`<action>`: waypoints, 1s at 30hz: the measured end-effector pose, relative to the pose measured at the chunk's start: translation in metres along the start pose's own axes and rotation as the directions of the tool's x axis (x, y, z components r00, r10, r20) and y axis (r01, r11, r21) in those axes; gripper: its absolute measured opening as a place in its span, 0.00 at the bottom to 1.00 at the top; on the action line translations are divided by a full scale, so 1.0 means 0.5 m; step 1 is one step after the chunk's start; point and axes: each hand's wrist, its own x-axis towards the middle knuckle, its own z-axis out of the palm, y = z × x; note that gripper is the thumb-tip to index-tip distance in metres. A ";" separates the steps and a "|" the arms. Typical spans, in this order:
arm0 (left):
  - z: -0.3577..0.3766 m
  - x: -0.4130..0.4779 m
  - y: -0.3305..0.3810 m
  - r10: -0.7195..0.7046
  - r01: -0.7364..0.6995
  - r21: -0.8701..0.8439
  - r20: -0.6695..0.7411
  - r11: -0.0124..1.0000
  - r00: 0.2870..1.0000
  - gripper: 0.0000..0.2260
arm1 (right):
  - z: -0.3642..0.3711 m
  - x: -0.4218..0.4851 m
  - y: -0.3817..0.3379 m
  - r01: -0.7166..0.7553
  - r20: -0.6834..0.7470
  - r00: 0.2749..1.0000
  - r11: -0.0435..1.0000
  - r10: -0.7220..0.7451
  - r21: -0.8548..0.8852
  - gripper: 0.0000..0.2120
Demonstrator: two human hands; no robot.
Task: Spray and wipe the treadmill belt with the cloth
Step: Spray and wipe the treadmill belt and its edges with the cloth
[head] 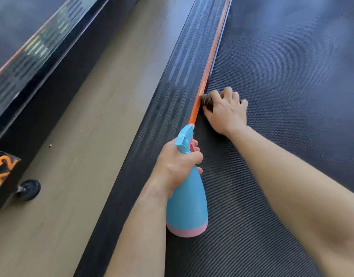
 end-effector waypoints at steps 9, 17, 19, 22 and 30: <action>0.008 0.012 0.000 -0.062 0.062 0.023 0.007 0.998 0.998 0.13 | 0.004 -0.017 0.025 0.121 -0.034 0.992 0.993 -0.121 0.000 0.20; 0.003 0.006 0.005 -0.089 0.090 0.046 -0.030 0.995 0.996 0.12 | 0.005 -0.138 -0.002 0.168 -0.073 0.983 0.986 -0.167 0.008 0.20; 0.004 0.006 0.007 -0.088 0.090 0.055 -0.033 0.994 0.996 0.12 | 0.003 -0.199 0.026 0.350 -0.077 0.934 0.937 -0.349 0.006 0.21; 0.000 0.000 0.007 -0.084 0.086 0.046 -0.053 0.995 0.995 0.11 | -0.006 -0.170 0.063 0.452 -0.016 0.892 0.892 -0.452 -0.013 0.22; 0.001 -0.009 0.009 -0.089 0.095 0.077 -0.076 0.993 0.993 0.11 | 0.001 -0.159 0.010 0.132 -0.054 0.990 0.991 -0.130 0.037 0.20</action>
